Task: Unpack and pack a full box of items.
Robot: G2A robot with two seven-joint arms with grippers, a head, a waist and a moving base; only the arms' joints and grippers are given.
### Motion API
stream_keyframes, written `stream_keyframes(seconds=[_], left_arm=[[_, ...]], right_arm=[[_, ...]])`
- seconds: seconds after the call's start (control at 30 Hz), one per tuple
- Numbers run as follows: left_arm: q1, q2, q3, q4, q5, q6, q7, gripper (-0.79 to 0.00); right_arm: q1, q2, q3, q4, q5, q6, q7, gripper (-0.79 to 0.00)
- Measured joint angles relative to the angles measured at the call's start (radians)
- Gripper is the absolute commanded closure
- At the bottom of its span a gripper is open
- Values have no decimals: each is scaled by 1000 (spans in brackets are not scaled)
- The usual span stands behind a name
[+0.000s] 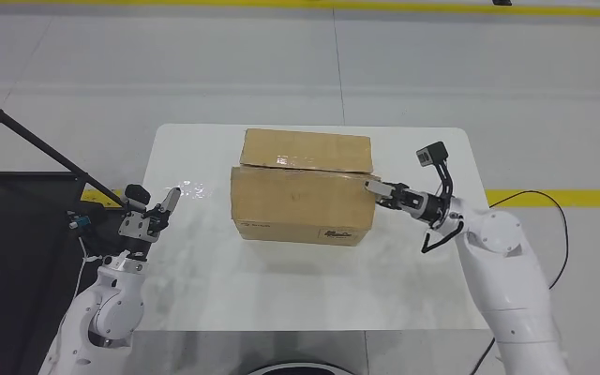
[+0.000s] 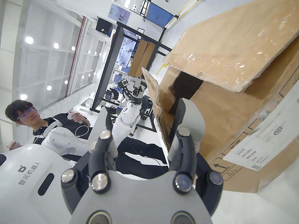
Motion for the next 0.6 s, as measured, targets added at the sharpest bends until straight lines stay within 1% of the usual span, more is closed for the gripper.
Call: stream_keyframes(seconds=[0.03, 0.1, 0.2, 0.23, 0.37, 0.5, 0.53, 0.57, 0.6], left_arm=[[0, 0, 0, 0, 0, 0, 0, -785], [0, 0, 0, 0, 0, 0, 0, -785], [0, 0, 0, 0, 0, 0, 0, -785], [0, 0, 0, 0, 0, 0, 0, -785], [0, 0, 0, 0, 0, 0, 0, -785], [0, 0, 0, 0, 0, 0, 0, -785], [0, 0, 0, 0, 0, 0, 0, -785], [0, 0, 0, 0, 0, 0, 0, -785], [0, 0, 0, 0, 0, 0, 0, -785]], right_arm=[[-1, 1, -1, -1, -1, -1, 0, -471], [-2, 2, -4, -2, -2, -2, 0, -394], [-3, 4, -7, -1, -2, -8, 0, -311], [-3, 4, -8, -1, -2, -10, 0, -296], [-4, 7, -12, 0, 6, -21, 9, -194], [-7, 10, -14, -4, 13, -33, 18, -120], [-8, 10, -15, -5, 15, -36, 20, -114], [-10, 11, -15, -6, 21, -39, 23, -46], [-12, 12, -15, -7, 26, -42, 26, -12]])
